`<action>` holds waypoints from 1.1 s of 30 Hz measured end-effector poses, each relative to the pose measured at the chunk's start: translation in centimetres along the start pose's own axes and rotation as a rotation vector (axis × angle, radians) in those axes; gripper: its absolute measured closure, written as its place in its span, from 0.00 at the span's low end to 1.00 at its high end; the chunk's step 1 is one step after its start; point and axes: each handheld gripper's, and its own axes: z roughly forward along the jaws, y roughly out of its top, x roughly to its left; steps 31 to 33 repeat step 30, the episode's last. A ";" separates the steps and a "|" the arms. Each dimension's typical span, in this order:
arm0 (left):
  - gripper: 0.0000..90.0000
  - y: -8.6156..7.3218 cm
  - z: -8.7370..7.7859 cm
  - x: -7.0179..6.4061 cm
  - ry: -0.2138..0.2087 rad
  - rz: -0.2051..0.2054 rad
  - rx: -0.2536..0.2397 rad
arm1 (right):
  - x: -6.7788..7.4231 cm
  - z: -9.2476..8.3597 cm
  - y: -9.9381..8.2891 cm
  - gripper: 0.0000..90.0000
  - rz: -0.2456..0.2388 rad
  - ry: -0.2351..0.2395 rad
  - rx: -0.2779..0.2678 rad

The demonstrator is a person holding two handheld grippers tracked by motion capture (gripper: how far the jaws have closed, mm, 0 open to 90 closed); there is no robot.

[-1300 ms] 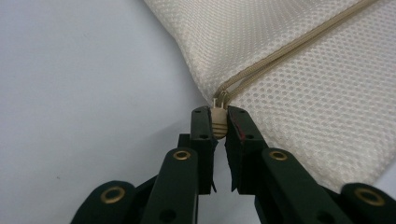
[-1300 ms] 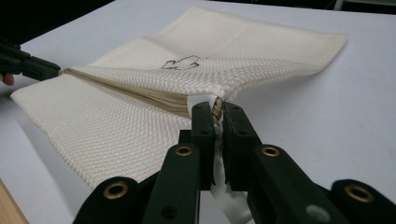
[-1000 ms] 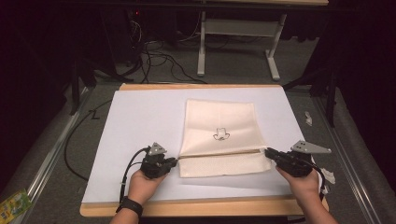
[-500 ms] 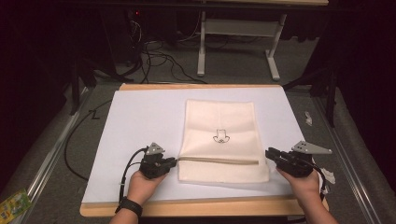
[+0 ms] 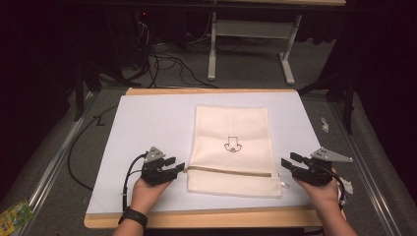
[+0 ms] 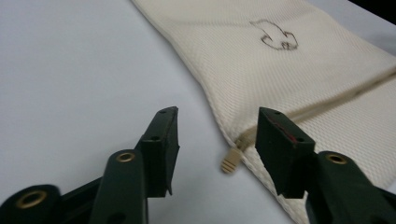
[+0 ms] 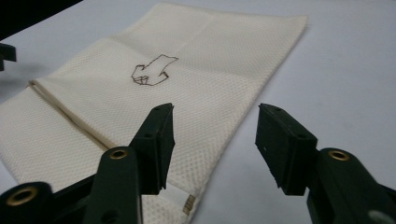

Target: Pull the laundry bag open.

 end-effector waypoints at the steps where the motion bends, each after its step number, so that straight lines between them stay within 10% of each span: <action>1: 0.52 0.1 -0.3 0.1 0.020 0.005 -0.018 | -0.3 -0.1 0.0 0.50 0.003 -0.011 -0.003; 10: 0.33 0.8 -3.0 3.2 0.257 0.026 -0.126 | -2.9 -1.8 -0.5 0.32 0.035 -0.132 -0.033; 14: 0.28 1.0 -4.8 4.0 0.382 0.095 -0.130 | -4.3 -2.7 -0.7 0.21 0.037 -0.226 -0.053; 19: 0.18 1.0 -5.6 5.2 0.376 0.024 -0.156 | -5.3 -3.7 -1.1 0.20 0.060 -0.281 -0.089; 33: 0.18 0.7 -4.0 4.9 0.346 0.034 -0.080 | -4.7 -3.0 -1.3 0.20 0.016 -0.256 -0.058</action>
